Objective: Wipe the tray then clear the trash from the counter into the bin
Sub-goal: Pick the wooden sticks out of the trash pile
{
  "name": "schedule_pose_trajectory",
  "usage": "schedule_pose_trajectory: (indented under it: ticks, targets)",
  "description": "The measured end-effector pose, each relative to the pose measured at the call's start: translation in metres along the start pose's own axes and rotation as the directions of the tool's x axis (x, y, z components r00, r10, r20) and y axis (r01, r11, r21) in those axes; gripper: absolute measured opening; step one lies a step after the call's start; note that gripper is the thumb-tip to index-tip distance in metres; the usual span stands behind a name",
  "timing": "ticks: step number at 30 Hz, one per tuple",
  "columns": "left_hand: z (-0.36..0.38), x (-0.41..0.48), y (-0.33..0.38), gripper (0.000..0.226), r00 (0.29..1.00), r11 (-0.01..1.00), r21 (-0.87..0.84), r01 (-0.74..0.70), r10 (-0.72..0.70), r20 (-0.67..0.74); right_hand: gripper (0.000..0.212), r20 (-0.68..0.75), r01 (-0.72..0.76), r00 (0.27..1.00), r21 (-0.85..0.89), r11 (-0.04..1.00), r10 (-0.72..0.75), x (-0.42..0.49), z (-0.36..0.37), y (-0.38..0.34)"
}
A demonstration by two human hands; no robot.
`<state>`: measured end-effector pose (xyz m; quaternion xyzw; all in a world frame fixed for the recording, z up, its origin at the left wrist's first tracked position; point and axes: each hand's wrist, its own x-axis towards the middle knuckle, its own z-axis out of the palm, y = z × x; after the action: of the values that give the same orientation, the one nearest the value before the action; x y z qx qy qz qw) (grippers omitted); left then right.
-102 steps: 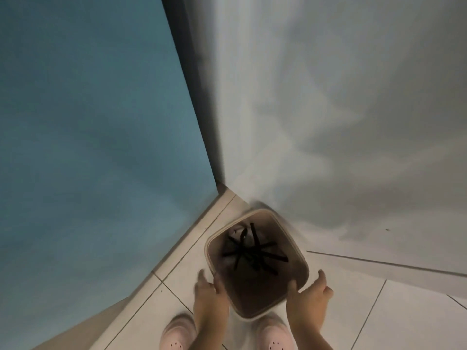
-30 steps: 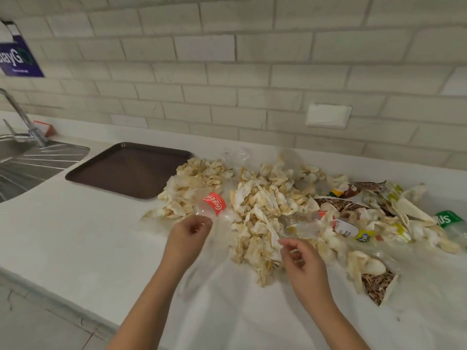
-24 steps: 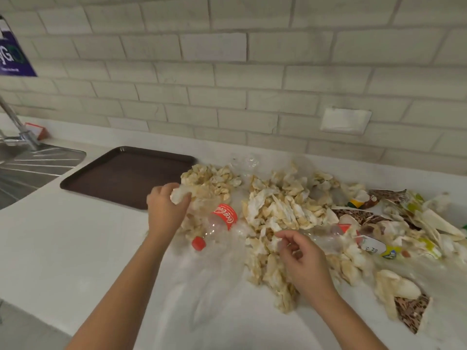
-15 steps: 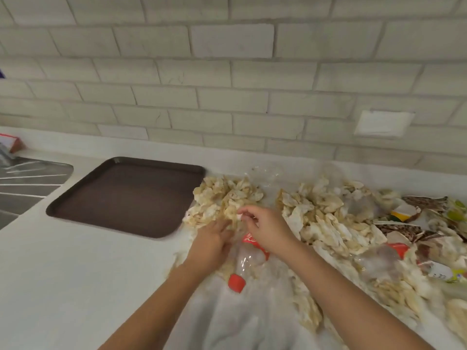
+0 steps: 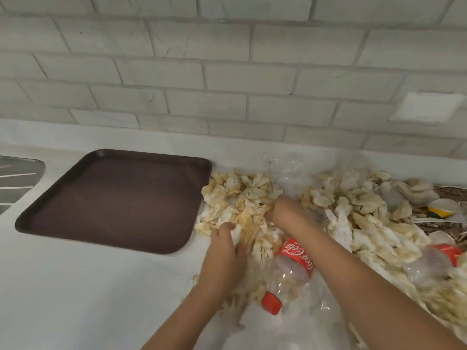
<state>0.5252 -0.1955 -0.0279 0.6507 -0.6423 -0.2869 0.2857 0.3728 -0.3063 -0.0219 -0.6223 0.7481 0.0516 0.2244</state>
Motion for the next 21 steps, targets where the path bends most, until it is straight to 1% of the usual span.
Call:
schedule_pose_trajectory:
  ticks: [1,2,3,4,6,7,8,10,11,13,15,16,18,21]
  targets:
    - [-0.002,0.010,-0.001,0.043,0.992,0.992,0.019,0.124,-0.124,0.032,0.033,-0.008,0.014,1.000,-0.002,1.000,-0.014,0.000,0.000,0.003]
    - [-0.004,0.018,-0.002,0.046,0.976,0.977,0.084,0.196,-0.202,0.081,0.033,-0.016,0.028,0.999,-0.012,1.000,-0.029,-0.003,0.000,0.005]
    - [-0.005,0.024,-0.002,0.045,0.961,0.958,0.179,0.222,-0.247,0.128,0.032,-0.023,0.044,0.999,-0.021,0.999,-0.044,-0.008,-0.001,0.006]
    - [-0.005,0.027,0.000,0.040,0.951,0.936,0.280,0.215,-0.266,0.159,0.033,-0.036,0.066,0.997,-0.018,0.998,-0.066,-0.012,-0.001,0.007]
    - [-0.003,0.026,0.004,0.028,0.950,0.891,0.426,0.154,-0.252,0.183,0.046,-0.037,0.129,0.991,0.027,0.991,-0.128,-0.018,0.000,0.010]
    - [-0.001,0.025,0.004,0.029,0.953,0.882,0.452,0.133,-0.240,0.187,0.051,-0.032,0.150,0.988,0.039,0.988,-0.148,-0.021,0.000,0.010]
    - [0.000,0.024,0.003,0.033,0.954,0.881,0.457,0.125,-0.233,0.188,0.049,-0.028,0.155,0.988,0.032,0.987,-0.154,-0.024,-0.001,0.009]
    - [0.000,0.023,-0.001,0.035,0.953,0.900,0.417,0.129,-0.229,0.200,0.024,-0.006,0.131,0.991,-0.003,0.991,-0.131,-0.028,-0.001,0.008]
    - [-0.001,0.023,-0.003,0.032,0.950,0.917,0.373,0.144,-0.234,0.208,0.017,-0.003,0.120,0.993,-0.018,0.993,-0.120,-0.030,-0.001,0.007]
    - [-0.005,0.023,-0.008,0.026,0.944,0.945,0.263,0.195,-0.253,0.211,0.020,0.002,0.125,0.992,-0.018,0.992,-0.125,-0.032,0.000,0.006]
    - [-0.011,0.023,-0.011,0.027,0.943,0.959,0.157,0.236,-0.265,0.202,0.033,-0.014,0.133,0.991,0.006,0.991,-0.132,-0.033,0.001,0.007]
    - [-0.014,0.023,-0.013,0.027,0.945,0.964,0.102,0.247,-0.263,0.196,0.035,-0.029,0.132,0.991,0.041,0.990,-0.131,-0.033,0.001,0.009]
    - [-0.020,0.022,-0.018,0.032,0.954,0.970,0.003,0.241,-0.238,0.184,0.034,-0.071,0.127,0.991,0.173,0.977,-0.117,-0.035,-0.001,0.014]
    - [-0.030,0.020,-0.022,0.049,0.964,0.966,-0.121,0.228,-0.206,0.171,0.035,-0.145,0.138,0.986,0.419,0.898,-0.084,-0.037,-0.003,0.024]
